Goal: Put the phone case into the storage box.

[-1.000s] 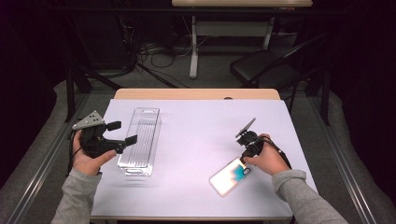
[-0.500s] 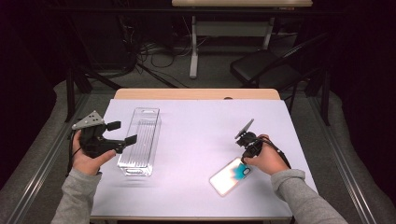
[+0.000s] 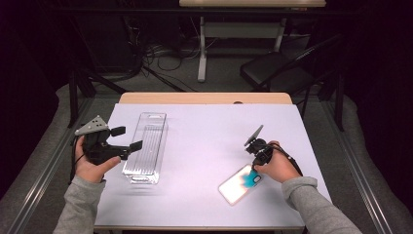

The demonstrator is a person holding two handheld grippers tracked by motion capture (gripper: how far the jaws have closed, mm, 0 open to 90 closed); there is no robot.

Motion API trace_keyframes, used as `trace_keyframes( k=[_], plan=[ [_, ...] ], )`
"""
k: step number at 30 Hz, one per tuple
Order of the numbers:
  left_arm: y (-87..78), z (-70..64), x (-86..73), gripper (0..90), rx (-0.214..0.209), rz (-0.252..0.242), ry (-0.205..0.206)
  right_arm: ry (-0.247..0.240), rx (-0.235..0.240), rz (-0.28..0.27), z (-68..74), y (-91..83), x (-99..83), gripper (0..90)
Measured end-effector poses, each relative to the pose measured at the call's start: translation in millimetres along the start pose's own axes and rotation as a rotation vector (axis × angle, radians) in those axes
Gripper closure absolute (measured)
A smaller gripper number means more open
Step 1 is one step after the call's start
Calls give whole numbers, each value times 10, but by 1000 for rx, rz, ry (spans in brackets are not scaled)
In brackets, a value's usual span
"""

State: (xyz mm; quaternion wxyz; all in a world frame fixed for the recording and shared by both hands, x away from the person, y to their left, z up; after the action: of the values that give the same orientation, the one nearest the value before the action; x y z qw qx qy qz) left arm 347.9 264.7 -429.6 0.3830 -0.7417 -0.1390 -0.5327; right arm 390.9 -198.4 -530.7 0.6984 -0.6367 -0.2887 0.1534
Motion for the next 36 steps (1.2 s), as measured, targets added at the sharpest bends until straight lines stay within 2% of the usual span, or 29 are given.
trace_keyframes(
  k=[36],
  plan=[
    [-6, 9, -3, 84, 4, -7, -6, 22, 0, 7, -13, -4, 2, 874]
  ],
)
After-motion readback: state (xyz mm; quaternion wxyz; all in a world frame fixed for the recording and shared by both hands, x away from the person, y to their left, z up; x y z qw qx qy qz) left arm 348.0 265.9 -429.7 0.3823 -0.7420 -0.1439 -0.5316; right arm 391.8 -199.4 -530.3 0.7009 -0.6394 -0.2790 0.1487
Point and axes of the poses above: each handheld gripper's, and its own axes: y roughly forward along the jaws, x roughly out of its top, z roughly to its left, the point moved 1 cm from there along y, roughly forward along the jaws, and after that the axes turned 3 degrees about -z, right-handed, at the moved point
